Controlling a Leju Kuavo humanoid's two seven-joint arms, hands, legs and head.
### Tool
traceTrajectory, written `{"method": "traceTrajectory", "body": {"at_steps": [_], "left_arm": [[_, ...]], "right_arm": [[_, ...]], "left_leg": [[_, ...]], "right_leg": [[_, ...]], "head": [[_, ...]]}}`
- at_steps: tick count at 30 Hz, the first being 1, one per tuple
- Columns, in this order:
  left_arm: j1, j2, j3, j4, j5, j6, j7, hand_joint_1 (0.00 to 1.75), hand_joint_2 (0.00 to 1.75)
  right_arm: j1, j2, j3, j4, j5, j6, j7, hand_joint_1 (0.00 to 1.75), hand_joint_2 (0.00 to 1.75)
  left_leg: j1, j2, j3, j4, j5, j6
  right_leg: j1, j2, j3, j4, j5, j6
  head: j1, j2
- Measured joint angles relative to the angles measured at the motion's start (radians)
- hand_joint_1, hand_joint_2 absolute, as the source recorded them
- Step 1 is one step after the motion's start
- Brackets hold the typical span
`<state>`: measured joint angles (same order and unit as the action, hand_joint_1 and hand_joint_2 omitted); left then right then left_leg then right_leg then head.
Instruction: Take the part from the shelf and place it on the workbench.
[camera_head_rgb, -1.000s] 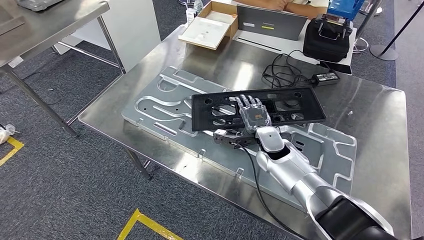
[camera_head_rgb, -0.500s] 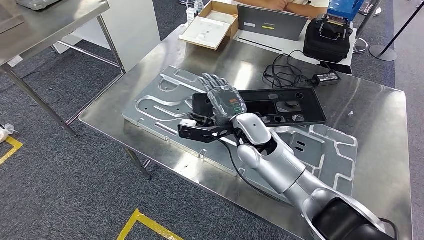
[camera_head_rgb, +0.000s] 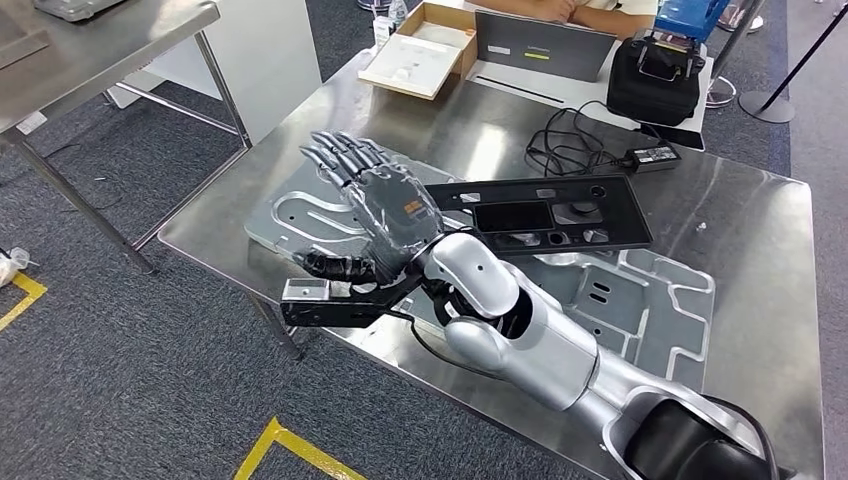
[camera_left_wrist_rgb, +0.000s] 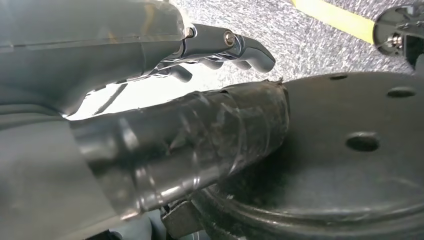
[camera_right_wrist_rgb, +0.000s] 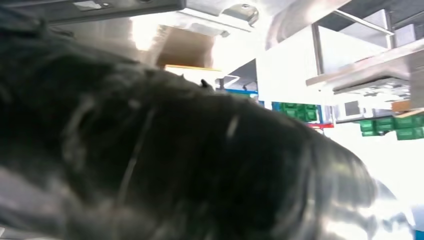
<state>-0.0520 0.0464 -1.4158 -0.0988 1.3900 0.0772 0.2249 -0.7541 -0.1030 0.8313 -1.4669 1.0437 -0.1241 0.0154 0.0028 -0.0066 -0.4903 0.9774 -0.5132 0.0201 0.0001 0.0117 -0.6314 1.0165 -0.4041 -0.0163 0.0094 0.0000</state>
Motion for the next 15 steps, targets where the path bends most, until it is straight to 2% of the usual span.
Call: {"method": "traceTrajectory", "body": {"at_steps": [4,8,11,12,13,15], "left_arm": [[0.000,0.008,-0.002,0.000,-0.001,0.000,0.010,0.00,0.00],[0.000,0.015,-0.002,0.000,-0.001,0.000,0.013,0.00,0.00],[0.000,0.017,-0.003,0.000,-0.002,0.000,0.015,0.00,0.00],[0.000,0.017,-0.003,0.000,-0.002,-0.001,0.016,0.00,0.00],[0.000,0.017,-0.003,0.000,-0.002,-0.001,0.017,0.00,0.00],[0.002,0.017,-0.003,0.000,-0.002,-0.001,0.017,0.00,0.00]], "right_arm": [[0.000,0.000,0.039,-0.004,0.005,-0.024,-0.012,0.00,0.00],[0.002,0.000,0.071,-0.004,0.022,-0.039,-0.016,0.00,1.75],[0.013,0.000,0.093,-0.004,0.037,-0.053,-0.020,0.00,1.75],[0.019,0.000,0.098,-0.004,0.043,-0.063,-0.021,0.00,1.75],[0.027,-0.001,0.103,-0.004,0.050,-0.073,-0.022,0.00,1.75],[0.048,-0.007,0.113,-0.004,0.062,-0.092,-0.024,0.00,1.75]], "left_leg": [[-0.002,0.000,-0.002,0.004,0.000,0.001],[-0.003,0.000,-0.005,0.010,-0.001,0.004],[0.001,-0.001,-0.003,0.002,0.008,0.015],[0.004,-0.002,0.000,-0.005,0.015,0.020],[0.007,-0.003,0.002,-0.011,0.021,0.025],[0.008,-0.008,0.000,-0.013,0.026,0.029]], "right_leg": [[-0.001,0.000,0.000,0.000,0.001,0.002],[-0.002,0.000,0.000,-0.001,0.005,0.007],[-0.003,-0.002,0.001,-0.002,0.006,0.017],[-0.004,-0.003,-0.004,0.010,-0.005,0.021],[-0.004,-0.004,-0.018,0.042,-0.027,0.025],[-0.008,-0.005,-0.073,0.165,-0.095,0.032]], "head": [[0.000,0.000],[0.000,0.000],[0.000,0.000],[0.000,0.000],[0.000,0.000],[0.000,0.000]]}}
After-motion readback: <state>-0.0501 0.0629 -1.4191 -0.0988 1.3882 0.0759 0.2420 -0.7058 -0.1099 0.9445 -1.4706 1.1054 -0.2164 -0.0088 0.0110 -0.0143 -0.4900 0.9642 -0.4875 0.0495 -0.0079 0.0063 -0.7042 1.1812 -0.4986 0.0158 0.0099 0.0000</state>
